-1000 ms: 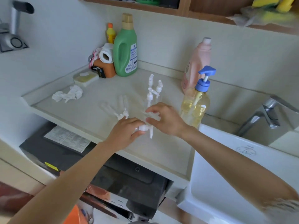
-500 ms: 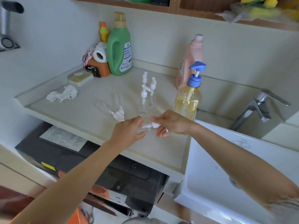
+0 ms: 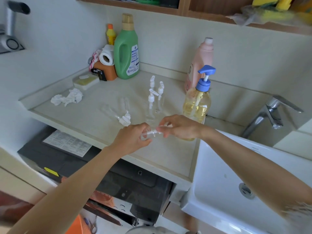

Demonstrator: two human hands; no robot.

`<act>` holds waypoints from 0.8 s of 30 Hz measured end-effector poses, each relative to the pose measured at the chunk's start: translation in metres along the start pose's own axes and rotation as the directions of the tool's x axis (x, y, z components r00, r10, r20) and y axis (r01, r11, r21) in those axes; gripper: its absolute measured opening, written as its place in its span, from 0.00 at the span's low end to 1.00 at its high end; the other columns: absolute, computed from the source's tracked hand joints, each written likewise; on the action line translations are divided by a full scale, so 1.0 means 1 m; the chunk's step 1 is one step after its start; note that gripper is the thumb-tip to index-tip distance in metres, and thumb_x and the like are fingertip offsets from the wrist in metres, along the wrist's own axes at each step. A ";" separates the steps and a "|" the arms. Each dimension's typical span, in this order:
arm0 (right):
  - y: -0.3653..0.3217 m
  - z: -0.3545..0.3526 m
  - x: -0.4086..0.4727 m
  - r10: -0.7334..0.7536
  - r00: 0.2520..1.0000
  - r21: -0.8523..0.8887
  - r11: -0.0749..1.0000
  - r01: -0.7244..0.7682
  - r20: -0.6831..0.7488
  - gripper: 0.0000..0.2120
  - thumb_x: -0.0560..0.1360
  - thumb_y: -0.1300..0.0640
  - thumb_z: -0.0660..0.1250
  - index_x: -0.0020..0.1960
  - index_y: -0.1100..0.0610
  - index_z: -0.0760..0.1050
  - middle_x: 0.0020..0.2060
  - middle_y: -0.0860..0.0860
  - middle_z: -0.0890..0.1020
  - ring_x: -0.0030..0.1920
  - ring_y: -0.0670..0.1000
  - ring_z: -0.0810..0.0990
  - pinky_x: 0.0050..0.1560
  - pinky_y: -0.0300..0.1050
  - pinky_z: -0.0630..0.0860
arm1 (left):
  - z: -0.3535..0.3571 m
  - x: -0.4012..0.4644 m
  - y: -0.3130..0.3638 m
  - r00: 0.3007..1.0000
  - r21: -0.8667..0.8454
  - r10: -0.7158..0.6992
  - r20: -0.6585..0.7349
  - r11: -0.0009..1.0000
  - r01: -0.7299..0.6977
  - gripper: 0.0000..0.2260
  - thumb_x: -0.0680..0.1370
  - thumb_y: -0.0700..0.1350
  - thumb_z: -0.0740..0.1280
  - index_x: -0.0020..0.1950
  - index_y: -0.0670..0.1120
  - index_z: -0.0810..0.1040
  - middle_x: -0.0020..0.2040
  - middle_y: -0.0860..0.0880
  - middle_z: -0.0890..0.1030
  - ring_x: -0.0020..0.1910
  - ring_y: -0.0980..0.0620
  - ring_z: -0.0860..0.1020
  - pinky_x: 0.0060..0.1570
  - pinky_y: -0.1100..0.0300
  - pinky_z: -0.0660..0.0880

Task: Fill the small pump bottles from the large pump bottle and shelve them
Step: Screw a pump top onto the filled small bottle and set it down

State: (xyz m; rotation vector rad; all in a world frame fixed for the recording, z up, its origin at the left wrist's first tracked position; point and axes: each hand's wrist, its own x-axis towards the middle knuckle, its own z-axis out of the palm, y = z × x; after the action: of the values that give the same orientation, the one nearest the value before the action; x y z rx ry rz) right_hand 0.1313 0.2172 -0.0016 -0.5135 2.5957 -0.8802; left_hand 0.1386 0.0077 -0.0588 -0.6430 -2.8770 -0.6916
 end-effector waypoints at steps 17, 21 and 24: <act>-0.010 0.021 0.005 -0.018 0.997 -0.323 0.945 0.042 0.077 0.12 0.77 0.45 0.65 0.49 0.54 0.79 0.40 0.44 0.81 0.44 0.49 0.78 0.45 0.45 0.73 | 0.005 -0.012 -0.008 0.985 -0.003 -0.032 0.168 0.999 0.033 0.13 0.73 0.54 0.70 0.54 0.53 0.73 0.40 0.57 0.76 0.39 0.53 0.76 0.41 0.59 0.73; -0.004 0.020 -0.002 -0.100 0.995 -0.466 0.882 0.076 -0.026 0.12 0.73 0.47 0.72 0.55 0.49 0.81 0.46 0.45 0.83 0.49 0.49 0.78 0.43 0.41 0.68 | 0.000 -0.014 -0.014 0.961 -0.038 -0.039 0.274 0.998 0.052 0.12 0.73 0.56 0.71 0.49 0.58 0.69 0.42 0.58 0.77 0.40 0.56 0.77 0.41 0.60 0.73; -0.001 0.024 -0.005 -0.077 0.997 -0.442 0.894 0.076 0.016 0.22 0.75 0.36 0.63 0.47 0.55 0.82 0.37 0.48 0.83 0.40 0.49 0.79 0.38 0.43 0.70 | -0.002 -0.014 -0.021 0.953 -0.009 -0.049 0.298 0.998 0.055 0.15 0.72 0.57 0.71 0.54 0.55 0.73 0.43 0.56 0.78 0.41 0.55 0.77 0.44 0.57 0.75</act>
State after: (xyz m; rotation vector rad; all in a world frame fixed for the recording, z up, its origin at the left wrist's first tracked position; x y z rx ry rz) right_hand 0.1466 0.2063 -0.0175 -0.7381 2.7967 -0.2976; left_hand 0.1427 -0.0155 -0.0687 -0.7340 -3.1771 -0.6793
